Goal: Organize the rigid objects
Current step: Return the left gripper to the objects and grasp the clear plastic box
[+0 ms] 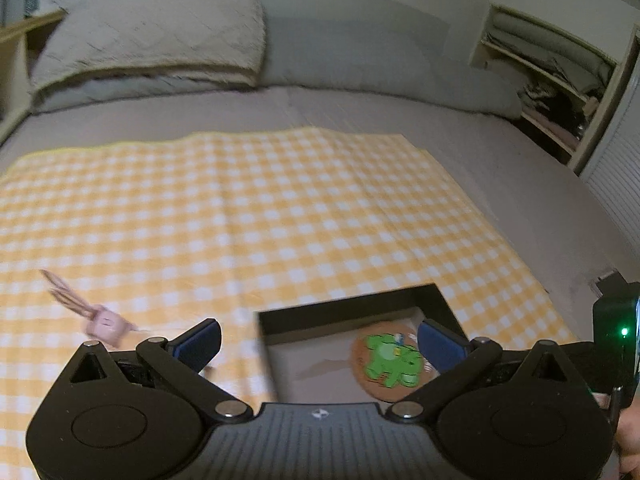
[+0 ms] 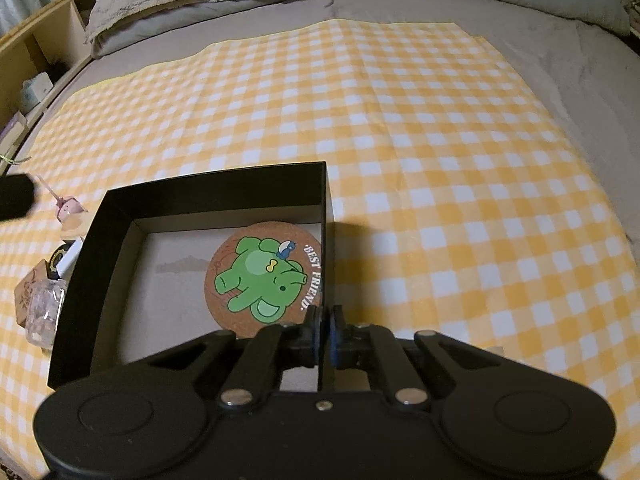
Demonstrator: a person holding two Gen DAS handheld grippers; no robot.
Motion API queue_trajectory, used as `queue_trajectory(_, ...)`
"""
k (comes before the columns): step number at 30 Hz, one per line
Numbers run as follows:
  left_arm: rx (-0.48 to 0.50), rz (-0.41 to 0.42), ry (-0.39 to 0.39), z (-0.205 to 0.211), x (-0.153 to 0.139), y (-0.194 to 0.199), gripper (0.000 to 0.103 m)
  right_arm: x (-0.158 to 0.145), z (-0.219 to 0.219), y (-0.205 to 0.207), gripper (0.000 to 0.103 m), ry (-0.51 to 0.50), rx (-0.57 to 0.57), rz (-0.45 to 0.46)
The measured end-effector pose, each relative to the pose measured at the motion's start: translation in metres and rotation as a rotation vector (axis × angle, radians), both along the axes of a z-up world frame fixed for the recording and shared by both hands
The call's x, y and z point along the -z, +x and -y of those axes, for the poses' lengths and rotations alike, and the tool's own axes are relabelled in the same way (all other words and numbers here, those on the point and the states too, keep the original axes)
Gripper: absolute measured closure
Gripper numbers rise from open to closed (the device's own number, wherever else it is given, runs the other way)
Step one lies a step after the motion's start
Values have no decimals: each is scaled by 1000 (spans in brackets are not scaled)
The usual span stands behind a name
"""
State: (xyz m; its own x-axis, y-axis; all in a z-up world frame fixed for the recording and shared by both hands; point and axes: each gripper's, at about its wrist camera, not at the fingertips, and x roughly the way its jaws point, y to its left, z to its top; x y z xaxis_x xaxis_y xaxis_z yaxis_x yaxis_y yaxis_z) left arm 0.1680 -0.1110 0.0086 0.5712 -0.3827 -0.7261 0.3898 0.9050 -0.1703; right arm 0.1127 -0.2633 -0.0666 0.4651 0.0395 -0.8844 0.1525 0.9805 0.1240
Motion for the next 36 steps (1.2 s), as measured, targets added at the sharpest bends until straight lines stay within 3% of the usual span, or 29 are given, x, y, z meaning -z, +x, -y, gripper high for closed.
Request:
queue_trajectory(5,-76,47,14,-33,-7,-5,0,-1,-1,0,98,-12,3,-2)
queue_trajectory(10,-137,39,31,-62,3,-10,0,-2,0,0,98,-17,5,-3)
queue_trajectory(17,-195,-31,61,-91,30,-11,0,-2,-1,1,99,-31,3,-9)
queue_trajectory(23,-237,-146,34,-103,58,-11,0,-1,-4,0,99,-48,-12,-20)
queue_trajectory(28,-243,-236,63,-99,83,-8,1,-1,-2,1,99,-45,-13,-23)
queue_trajectory(36,-252,-258,157,-86,108,-1,4,0,0,1,99,-43,-15,-26)
